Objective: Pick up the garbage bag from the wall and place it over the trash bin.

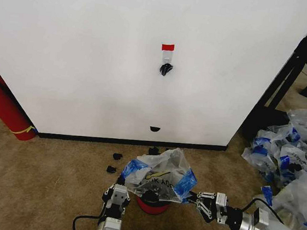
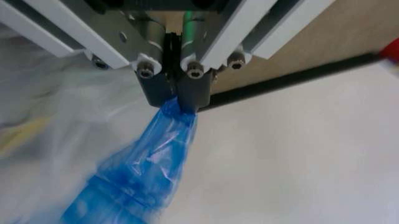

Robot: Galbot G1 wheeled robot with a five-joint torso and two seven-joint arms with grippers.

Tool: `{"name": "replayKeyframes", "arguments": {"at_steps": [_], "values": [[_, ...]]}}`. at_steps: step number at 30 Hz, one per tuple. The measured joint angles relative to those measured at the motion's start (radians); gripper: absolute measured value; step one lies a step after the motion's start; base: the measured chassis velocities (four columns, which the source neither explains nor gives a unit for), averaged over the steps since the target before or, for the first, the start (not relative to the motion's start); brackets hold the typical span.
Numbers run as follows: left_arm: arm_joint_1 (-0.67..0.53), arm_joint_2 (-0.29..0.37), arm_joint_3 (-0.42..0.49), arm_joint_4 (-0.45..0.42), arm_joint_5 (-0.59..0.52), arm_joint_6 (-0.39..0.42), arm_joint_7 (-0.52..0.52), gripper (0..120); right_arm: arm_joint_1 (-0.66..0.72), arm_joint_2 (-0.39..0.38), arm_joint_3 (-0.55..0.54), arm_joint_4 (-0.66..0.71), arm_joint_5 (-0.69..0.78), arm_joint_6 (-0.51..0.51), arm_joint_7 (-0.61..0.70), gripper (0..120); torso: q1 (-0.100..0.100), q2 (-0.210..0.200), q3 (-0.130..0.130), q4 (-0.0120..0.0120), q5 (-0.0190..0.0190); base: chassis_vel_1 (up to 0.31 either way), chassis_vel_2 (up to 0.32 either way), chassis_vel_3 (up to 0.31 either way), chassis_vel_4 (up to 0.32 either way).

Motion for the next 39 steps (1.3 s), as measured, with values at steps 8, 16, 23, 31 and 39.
{"name": "replayKeyframes", "arguments": {"at_steps": [8, 16, 23, 31, 39], "values": [[-0.045, 0.250, -0.123, -0.135, -0.045, 0.058, 0.100, 0, 0.000, 0.004, 0.002, 0.016, 0.030, 0.020, -0.001, 0, 0.000, 0.000, 0.000, -0.0003, 0.0039, 0.000, 0.000, 0.000, 0.000], [-0.099, 0.422, -0.196, -0.224, -0.267, 0.095, 0.073, 0, 0.039, -0.022, 0.036, 0.062, 0.127, 0.009, -0.027, 0, 0.000, 0.000, 0.000, -0.0006, 0.0051, 0.000, 0.000, 0.000, 0.000], [-0.099, 0.401, -0.191, -0.217, -0.392, 0.102, 0.021, 0, 0.095, -0.065, 0.041, 0.070, 0.141, -0.002, -0.038, 0, 0.000, 0.000, 0.000, -0.0003, 0.0053, 0.000, 0.000, 0.000, 0.000], [-0.150, 0.340, -0.148, -0.087, -0.468, 0.137, -0.026, 0, 0.132, -0.049, 0.005, 0.016, 0.060, -0.003, -0.039, 0, 0.000, 0.000, 0.000, -0.0004, 0.0055, 0.000, 0.000, 0.000, 0.000], [-0.159, 0.366, -0.117, -0.025, -0.426, 0.135, -0.032, 0, 0.138, -0.049, -0.081, -0.059, -0.027, -0.014, -0.038, 0, 0.000, 0.000, 0.000, -0.0004, 0.0056, 0.000, 0.000, 0.000, 0.000]]}}
